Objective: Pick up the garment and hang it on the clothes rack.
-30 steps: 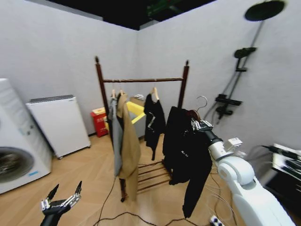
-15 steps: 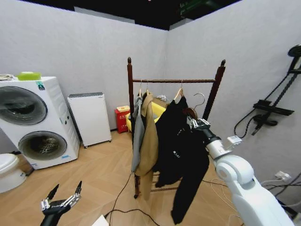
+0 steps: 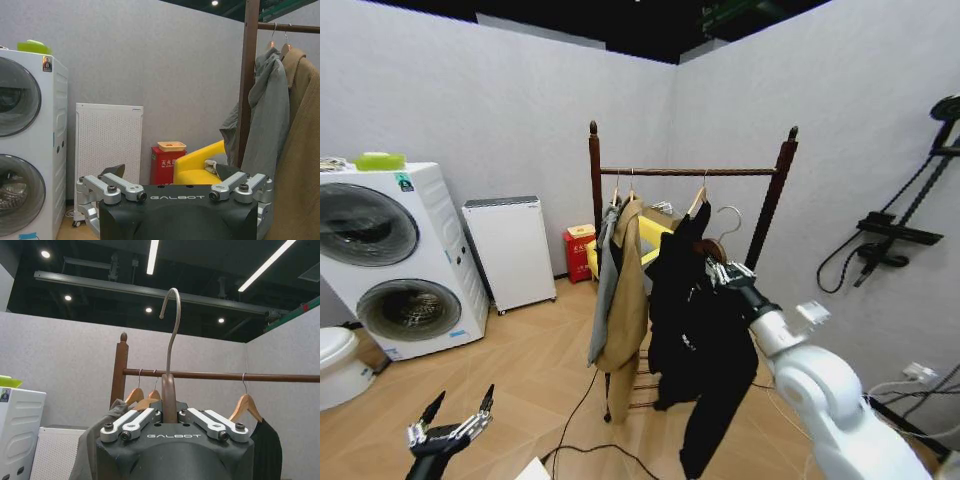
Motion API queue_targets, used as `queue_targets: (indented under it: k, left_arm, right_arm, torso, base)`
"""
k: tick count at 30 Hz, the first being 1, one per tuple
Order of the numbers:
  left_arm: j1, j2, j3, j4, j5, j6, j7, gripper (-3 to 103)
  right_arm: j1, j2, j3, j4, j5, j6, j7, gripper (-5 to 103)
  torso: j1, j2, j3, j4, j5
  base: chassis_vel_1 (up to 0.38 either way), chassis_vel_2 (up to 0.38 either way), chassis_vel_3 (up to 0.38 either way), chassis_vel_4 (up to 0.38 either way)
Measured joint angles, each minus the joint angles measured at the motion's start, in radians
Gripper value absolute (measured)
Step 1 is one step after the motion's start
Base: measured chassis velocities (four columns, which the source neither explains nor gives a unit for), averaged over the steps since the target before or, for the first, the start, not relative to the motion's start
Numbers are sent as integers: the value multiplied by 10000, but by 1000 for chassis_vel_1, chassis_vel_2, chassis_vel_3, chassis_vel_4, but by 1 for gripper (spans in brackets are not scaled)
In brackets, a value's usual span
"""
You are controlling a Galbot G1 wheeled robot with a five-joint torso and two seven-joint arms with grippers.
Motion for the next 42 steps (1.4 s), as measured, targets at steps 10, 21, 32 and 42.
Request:
queue_targets:
  k: [10,21,32,42]
  left_arm:
    - [0,0,0,0,0,0,0,100]
    - [1,0,0,0,0,0,-1,100]
    - [0,0,0,0,0,0,0,100]
    - [0,0,0,0,0,0,0,100]
  right_arm:
    - [268,229,-231,-448,-168,41,197,9]
    - [1352,675,-1024,-1658,-494,110,345,9]
    - [3293,1185,-1811,-4187,-1498,615,599,9]
    - [4485,2096,-3037,-5147,-1212,627,952,9]
  torso:
    - [2,-1,2,4,3]
    - [2,-1,3,6,1]
    - [3,-2,3,5,1]
    - [2,-2,3,4,1]
  base:
    - [0,0,0,0]
    - [0,0,0,0]
    - [0,0,0,0]
    - [0,0,0,0]
